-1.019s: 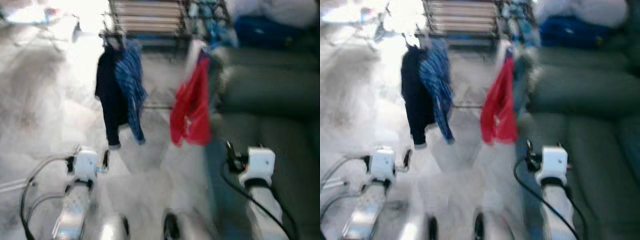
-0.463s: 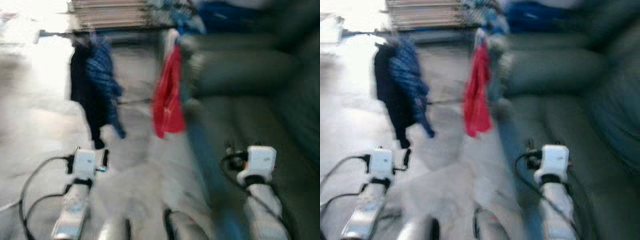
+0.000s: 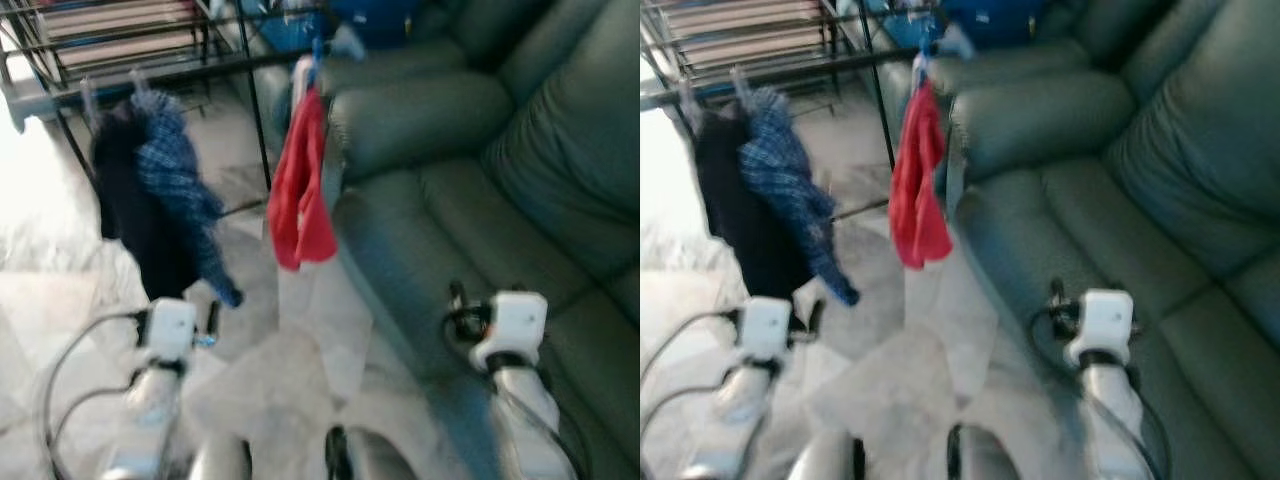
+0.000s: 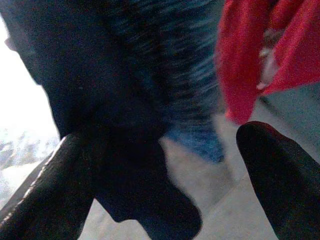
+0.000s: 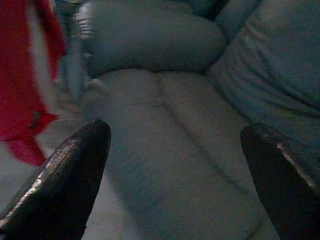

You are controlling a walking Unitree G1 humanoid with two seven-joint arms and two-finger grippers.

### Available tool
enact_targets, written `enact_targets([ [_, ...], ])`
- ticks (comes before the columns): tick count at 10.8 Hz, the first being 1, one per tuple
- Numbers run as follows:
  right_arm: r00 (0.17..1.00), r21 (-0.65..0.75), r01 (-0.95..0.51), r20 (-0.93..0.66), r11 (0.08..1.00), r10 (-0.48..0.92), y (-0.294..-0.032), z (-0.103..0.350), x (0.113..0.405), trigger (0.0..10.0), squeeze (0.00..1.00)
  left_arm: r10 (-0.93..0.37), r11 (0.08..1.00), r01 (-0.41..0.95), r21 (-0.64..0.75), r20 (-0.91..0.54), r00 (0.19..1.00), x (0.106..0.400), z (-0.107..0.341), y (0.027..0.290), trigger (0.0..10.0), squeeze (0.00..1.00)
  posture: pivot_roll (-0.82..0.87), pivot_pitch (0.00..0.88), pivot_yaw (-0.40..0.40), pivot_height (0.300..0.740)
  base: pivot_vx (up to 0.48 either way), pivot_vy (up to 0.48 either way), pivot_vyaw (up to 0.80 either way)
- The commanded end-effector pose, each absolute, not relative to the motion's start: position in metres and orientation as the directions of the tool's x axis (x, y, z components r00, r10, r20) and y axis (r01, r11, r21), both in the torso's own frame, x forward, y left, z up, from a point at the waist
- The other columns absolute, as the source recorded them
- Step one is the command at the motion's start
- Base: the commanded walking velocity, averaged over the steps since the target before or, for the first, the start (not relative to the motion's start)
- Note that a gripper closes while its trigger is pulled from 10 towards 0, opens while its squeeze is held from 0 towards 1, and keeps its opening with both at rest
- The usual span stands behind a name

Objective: Hang hanger

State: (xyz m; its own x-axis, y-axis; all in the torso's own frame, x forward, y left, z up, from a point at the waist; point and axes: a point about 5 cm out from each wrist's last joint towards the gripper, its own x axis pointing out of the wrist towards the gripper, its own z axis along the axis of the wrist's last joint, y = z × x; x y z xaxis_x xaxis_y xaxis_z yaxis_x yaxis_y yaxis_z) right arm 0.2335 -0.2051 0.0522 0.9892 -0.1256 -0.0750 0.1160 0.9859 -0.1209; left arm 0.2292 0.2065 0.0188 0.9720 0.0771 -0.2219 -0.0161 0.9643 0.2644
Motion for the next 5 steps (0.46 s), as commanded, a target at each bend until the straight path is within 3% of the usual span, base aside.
enact_targets([
  [1,0.984,-0.134,0.137,-0.093,0.981,-0.15,-0.2137,0.0495,0.2298,10.0,0.0,0.06,0.967,-0.004,0.256,-0.214,0.975,0.23,0.0198,0.2012,10.0,0.0,-0.01,0.165,-0.06,0.74,0.0,0.476,-0.8],
  [5,0.985,-0.136,0.127,-0.096,0.983,-0.14,-0.2117,0.0485,0.2324,10.0,0.0,0.06,0.963,-0.002,0.27,-0.207,0.977,0.2298,0.0202,0.2004,10.0,0.0,0.0,0.159,-0.067,0.74,0.0,0.0,-0.8],
])
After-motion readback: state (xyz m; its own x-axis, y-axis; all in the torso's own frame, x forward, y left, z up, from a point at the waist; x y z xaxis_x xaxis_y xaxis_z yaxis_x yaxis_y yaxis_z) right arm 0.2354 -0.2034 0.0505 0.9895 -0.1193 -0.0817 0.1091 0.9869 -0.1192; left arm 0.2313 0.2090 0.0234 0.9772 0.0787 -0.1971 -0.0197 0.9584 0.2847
